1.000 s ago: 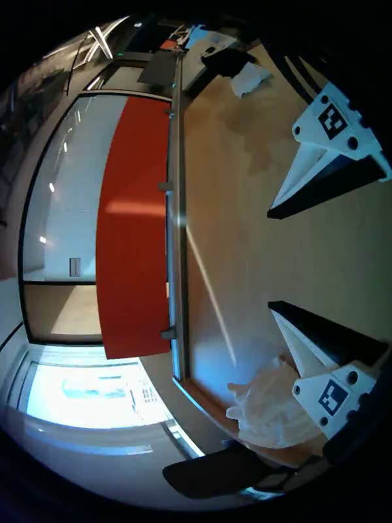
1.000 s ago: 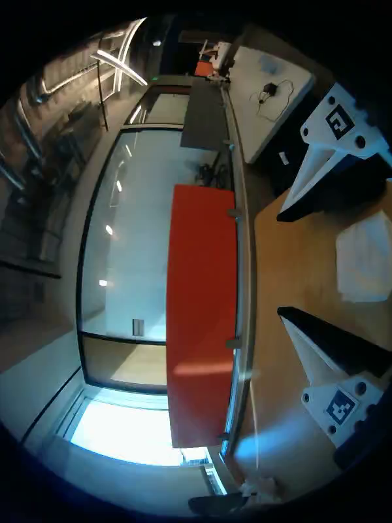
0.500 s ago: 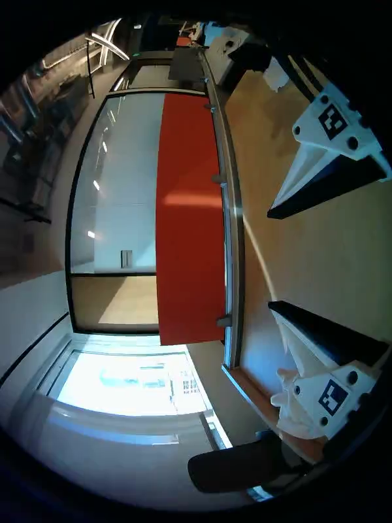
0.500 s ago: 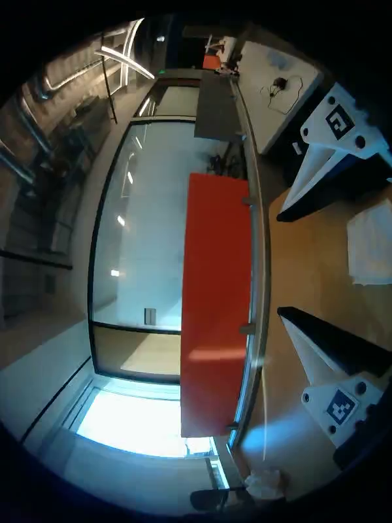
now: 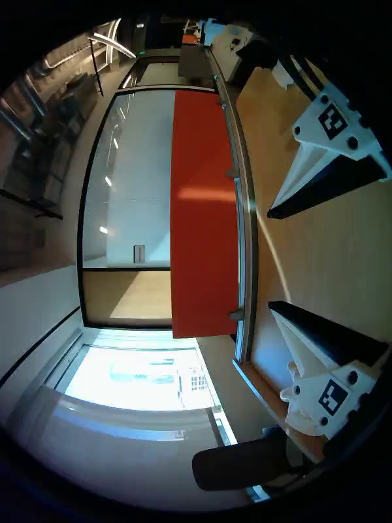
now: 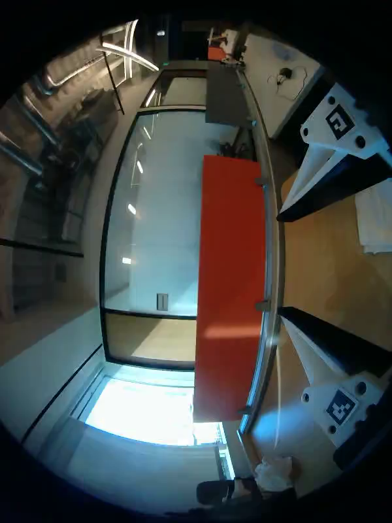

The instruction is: Fold towel

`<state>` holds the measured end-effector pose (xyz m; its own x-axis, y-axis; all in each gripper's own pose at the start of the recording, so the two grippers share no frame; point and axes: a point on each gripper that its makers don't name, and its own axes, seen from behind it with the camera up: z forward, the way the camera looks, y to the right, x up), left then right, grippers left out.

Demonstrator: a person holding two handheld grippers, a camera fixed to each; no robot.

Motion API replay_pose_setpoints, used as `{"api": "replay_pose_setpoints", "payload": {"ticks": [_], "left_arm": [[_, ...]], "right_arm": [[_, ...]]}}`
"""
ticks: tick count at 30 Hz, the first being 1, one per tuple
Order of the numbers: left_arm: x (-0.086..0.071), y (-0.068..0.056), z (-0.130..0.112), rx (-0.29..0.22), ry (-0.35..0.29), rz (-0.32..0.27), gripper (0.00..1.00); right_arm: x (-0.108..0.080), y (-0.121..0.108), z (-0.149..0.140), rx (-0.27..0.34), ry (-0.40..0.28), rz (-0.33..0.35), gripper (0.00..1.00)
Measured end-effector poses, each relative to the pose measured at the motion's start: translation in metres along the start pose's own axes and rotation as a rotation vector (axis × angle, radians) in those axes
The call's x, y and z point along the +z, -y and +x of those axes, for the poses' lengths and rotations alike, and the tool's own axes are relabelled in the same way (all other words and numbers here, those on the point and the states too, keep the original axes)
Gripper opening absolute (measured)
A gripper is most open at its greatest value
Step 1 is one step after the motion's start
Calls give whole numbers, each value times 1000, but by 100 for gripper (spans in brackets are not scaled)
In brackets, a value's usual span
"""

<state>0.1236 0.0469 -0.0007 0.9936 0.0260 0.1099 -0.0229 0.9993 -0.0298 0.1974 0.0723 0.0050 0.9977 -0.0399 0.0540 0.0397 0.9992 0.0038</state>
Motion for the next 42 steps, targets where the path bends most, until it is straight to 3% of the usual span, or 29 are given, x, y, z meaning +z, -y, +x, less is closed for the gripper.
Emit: {"api": "replay_pose_setpoints", "payload": {"ticks": [9, 15, 30, 36, 42], "left_arm": [[-2, 6, 2, -19, -13, -2, 93], [-2, 7, 6, -14, -23, -6, 93], [4, 9, -8, -19, -16, -15, 93], [9, 6, -27, -32, -4, -24, 93], [14, 7, -50, -2, 0, -28, 93]], "right_arm": [[2, 42, 8, 34, -9, 23, 100], [4, 64, 8, 25, -13, 54, 100], [2, 77, 0, 22, -3, 73, 100], [1, 82, -3, 22, -20, 76, 100], [-1, 87, -11, 25, -33, 79, 100]]}}
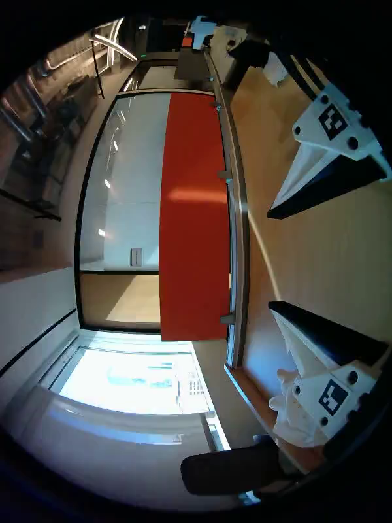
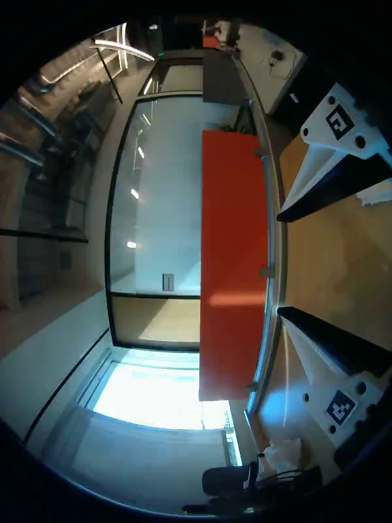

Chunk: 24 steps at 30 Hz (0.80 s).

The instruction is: Fold towel

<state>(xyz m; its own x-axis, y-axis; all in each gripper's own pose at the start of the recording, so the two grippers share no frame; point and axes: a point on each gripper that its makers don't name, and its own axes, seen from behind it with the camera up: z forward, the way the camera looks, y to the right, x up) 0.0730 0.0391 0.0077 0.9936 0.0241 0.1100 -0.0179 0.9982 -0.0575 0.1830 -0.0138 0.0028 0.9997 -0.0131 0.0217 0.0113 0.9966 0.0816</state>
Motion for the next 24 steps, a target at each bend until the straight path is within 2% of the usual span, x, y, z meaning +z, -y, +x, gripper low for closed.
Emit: {"api": "replay_pose_setpoints", "payload": {"ticks": [8, 15, 24], "left_arm": [[3, 5, -32, 54, -24, 11, 93], [3, 8, -53, 35, -53, 23, 93], [6, 15, -81, 26, -69, 35, 93]], "right_arm": [[-3, 4, -12, 30, -1, -1, 100], [-5, 2, -27, 94, 23, -1, 100], [-9, -3, -44, 60, 22, -14, 100]]}}
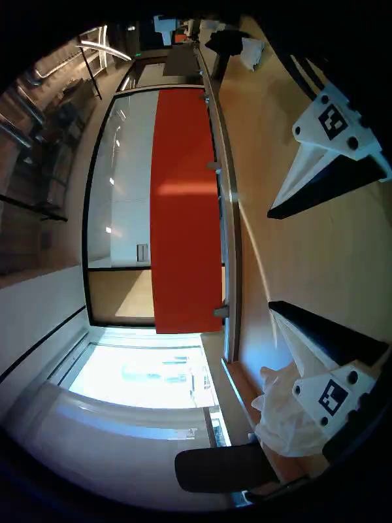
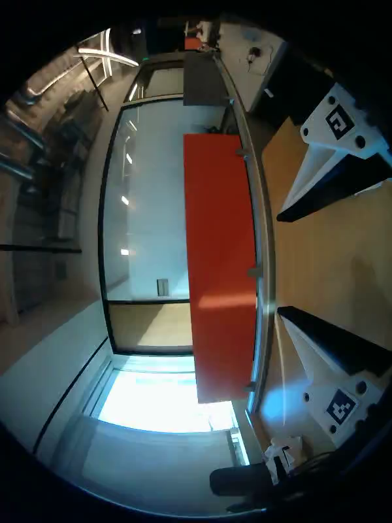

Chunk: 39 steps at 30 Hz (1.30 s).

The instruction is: Fold towel

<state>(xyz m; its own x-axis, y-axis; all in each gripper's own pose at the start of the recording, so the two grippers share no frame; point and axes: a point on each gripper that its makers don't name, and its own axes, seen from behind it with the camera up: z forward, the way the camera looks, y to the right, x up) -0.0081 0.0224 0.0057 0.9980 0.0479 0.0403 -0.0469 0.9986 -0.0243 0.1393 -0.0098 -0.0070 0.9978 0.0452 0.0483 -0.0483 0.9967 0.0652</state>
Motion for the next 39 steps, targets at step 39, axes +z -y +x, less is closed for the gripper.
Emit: {"api": "replay_pose_setpoints", "payload": {"ticks": [39], "left_arm": [[-5, 17, -33, -25, -56, 7, 93]], "right_arm": [[14, -2, -28, -28, -17, 1, 99]]}}
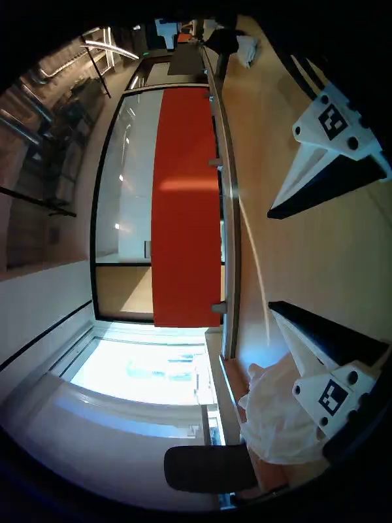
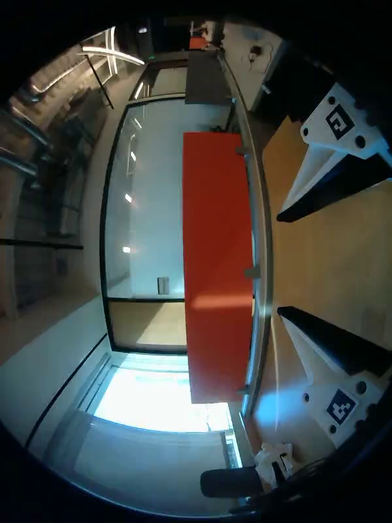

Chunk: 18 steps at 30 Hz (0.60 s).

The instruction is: Fold towel

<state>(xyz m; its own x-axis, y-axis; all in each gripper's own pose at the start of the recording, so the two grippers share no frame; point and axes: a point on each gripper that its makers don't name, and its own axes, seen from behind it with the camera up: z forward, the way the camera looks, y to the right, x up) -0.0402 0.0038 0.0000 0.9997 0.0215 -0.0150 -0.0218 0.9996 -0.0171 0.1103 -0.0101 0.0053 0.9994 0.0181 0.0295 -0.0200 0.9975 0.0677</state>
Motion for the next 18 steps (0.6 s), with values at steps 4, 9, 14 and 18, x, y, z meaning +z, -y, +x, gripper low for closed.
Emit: {"api": "replay_pose_setpoints", "payload": {"ticks": [4, 9, 14, 18], "left_arm": [[-1, -1, 0, 0, -4, -3, 93], [0, -1, 0, 0, -4, -3, 93], [0, -1, 0, 0, -5, -3, 93], [0, -1, 0, 0, -5, -3, 93]], "right_arm": [[2, -5, -6, -22, 0, -6, 100], [1, -10, -20, -47, 6, -4, 100], [2, -17, -36, -32, 2, -5, 100], [1, -22, -54, -15, 2, -13, 100]]}}
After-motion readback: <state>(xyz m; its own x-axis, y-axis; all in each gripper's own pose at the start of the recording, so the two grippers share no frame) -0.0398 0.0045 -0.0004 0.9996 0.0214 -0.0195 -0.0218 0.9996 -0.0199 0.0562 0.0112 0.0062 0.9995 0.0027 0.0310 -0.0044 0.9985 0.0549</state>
